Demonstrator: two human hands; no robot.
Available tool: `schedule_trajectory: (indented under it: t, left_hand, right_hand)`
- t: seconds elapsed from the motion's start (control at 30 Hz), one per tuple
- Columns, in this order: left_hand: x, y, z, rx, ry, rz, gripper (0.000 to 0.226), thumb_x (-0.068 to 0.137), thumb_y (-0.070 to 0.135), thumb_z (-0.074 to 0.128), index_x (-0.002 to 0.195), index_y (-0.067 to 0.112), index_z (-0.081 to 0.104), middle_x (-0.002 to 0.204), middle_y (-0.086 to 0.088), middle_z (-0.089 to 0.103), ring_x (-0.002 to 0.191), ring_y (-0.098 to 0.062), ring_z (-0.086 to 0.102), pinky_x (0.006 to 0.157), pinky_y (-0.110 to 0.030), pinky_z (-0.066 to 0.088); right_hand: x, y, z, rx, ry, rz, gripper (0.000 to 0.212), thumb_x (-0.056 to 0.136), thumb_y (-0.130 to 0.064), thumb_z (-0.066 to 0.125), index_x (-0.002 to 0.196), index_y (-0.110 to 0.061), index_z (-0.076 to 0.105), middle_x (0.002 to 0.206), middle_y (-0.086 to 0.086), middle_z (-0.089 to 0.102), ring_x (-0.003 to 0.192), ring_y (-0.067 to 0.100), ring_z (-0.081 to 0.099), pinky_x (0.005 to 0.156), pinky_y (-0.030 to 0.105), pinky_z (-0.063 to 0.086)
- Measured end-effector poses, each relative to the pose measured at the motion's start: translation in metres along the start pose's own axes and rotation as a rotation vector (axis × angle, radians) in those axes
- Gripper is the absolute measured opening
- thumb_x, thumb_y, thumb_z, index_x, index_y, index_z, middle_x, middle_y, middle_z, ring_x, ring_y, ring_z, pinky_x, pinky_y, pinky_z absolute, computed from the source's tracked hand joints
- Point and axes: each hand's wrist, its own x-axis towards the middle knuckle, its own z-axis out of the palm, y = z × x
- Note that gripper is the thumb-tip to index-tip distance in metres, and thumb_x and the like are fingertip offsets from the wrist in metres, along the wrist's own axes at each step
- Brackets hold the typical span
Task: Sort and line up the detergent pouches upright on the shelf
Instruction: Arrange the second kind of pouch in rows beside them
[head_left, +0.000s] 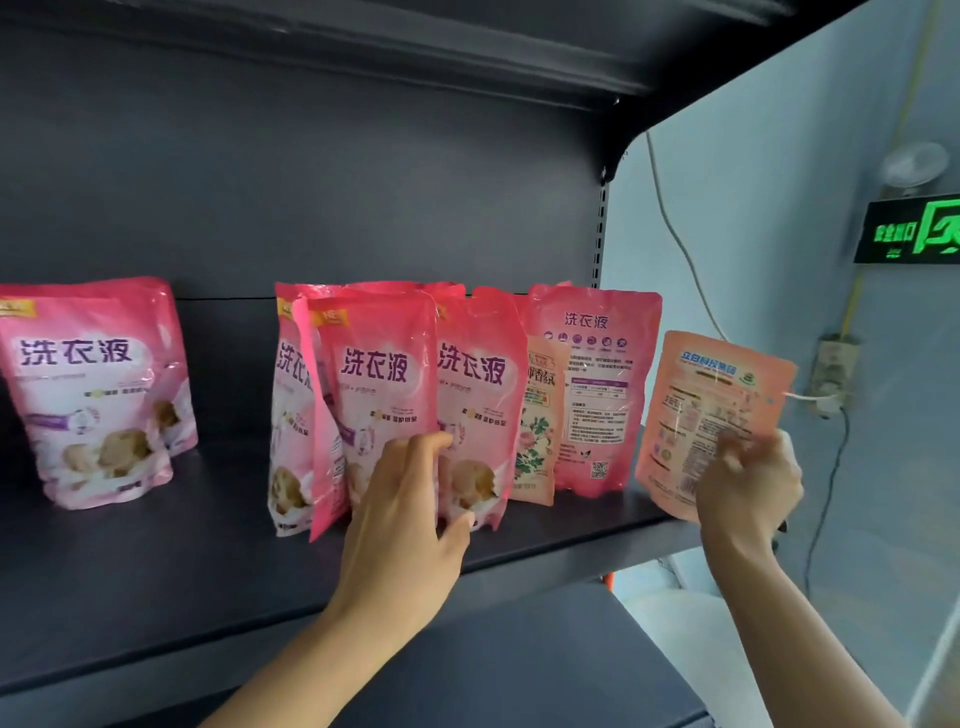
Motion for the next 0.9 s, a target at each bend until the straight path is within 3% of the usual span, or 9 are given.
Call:
schedule_trajectory:
  t: [0.1, 0.3, 0.4, 0.53, 0.6, 0.67, 0.77, 0.9]
  left_hand:
    - [0.002, 0.000, 0.005, 0.064, -0.001, 0.025, 0.059, 0.081, 0.019, 0.070, 0.131, 0.024, 0.039, 0.124, 0.011, 0.041, 0.115, -0.004, 0.043, 0.095, -0.016, 0.033]
    - [0.005, -0.004, 0.004, 0.084, 0.011, 0.038, 0.058, 0.080, 0.017, 0.071, 0.129, 0.022, 0.042, 0.123, 0.010, 0.044, 0.112, -0.005, 0.047, 0.091, -0.015, 0.035]
    - [0.006, -0.006, 0.002, 0.071, 0.012, 0.040, 0.059, 0.080, 0.019, 0.071, 0.130, 0.024, 0.041, 0.123, 0.012, 0.044, 0.112, -0.003, 0.045, 0.092, -0.014, 0.034]
    - [0.006, -0.005, 0.001, 0.058, 0.013, 0.052, 0.059, 0.079, 0.019, 0.072, 0.129, 0.024, 0.042, 0.119, 0.014, 0.044, 0.109, -0.003, 0.047, 0.092, -0.019, 0.040]
    - [0.008, -0.003, 0.000, 0.042, 0.016, 0.057, 0.059, 0.079, 0.018, 0.073, 0.129, 0.024, 0.042, 0.115, 0.013, 0.045, 0.106, -0.006, 0.050, 0.092, -0.025, 0.046]
    - [0.009, 0.000, -0.001, 0.039, 0.017, 0.059, 0.059, 0.079, 0.019, 0.073, 0.129, 0.024, 0.042, 0.116, 0.012, 0.046, 0.106, -0.007, 0.051, 0.091, -0.028, 0.048]
    - [0.010, 0.001, -0.002, 0.042, 0.018, 0.075, 0.059, 0.079, 0.021, 0.072, 0.129, 0.025, 0.041, 0.117, 0.011, 0.046, 0.105, -0.007, 0.051, 0.091, -0.028, 0.047]
    - [0.011, 0.001, -0.001, 0.045, 0.004, 0.071, 0.061, 0.081, 0.024, 0.070, 0.132, 0.028, 0.037, 0.120, 0.013, 0.043, 0.109, -0.007, 0.051, 0.095, -0.030, 0.046]
  right_hand:
    - [0.001, -0.003, 0.013, 0.005, -0.036, -0.024, 0.016, 0.093, -0.005, 0.043, 0.100, 0.004, 0.053, 0.101, 0.024, 0.062, 0.095, 0.041, 0.056, 0.082, 0.048, 0.046]
    - [0.001, 0.000, 0.034, -0.001, -0.108, -0.084, 0.013, 0.093, -0.002, 0.042, 0.098, 0.003, 0.053, 0.097, 0.023, 0.062, 0.078, 0.028, 0.047, 0.071, 0.034, 0.035]
    - [0.000, 0.001, 0.037, -0.018, -0.206, -0.088, 0.015, 0.093, -0.002, 0.044, 0.106, 0.002, 0.050, 0.104, 0.022, 0.059, 0.093, 0.037, 0.054, 0.074, 0.035, 0.036]
    - [-0.018, -0.006, 0.025, 0.069, -0.140, -0.244, 0.060, 0.083, -0.001, 0.061, 0.136, -0.004, 0.032, 0.135, 0.016, 0.036, 0.130, 0.028, 0.034, 0.109, 0.035, 0.029]
    - [-0.025, -0.019, 0.022, 0.122, -0.104, -0.383, 0.062, 0.081, 0.002, 0.061, 0.136, -0.005, 0.034, 0.133, 0.013, 0.038, 0.126, 0.022, 0.039, 0.105, 0.022, 0.027]
    - [-0.024, -0.035, 0.027, 0.102, -0.181, -0.453, 0.051, 0.082, 0.000, 0.060, 0.129, -0.006, 0.042, 0.126, 0.008, 0.048, 0.115, 0.019, 0.047, 0.092, 0.013, 0.029]
    - [-0.015, -0.050, 0.040, 0.033, -0.310, -0.356, 0.043, 0.086, -0.011, 0.060, 0.127, -0.010, 0.044, 0.121, 0.001, 0.055, 0.109, 0.019, 0.051, 0.086, 0.023, 0.035]
    - [-0.007, -0.055, 0.046, 0.032, -0.209, -0.202, 0.046, 0.084, -0.011, 0.064, 0.125, -0.007, 0.044, 0.116, 0.007, 0.057, 0.100, 0.021, 0.055, 0.088, 0.032, 0.043]
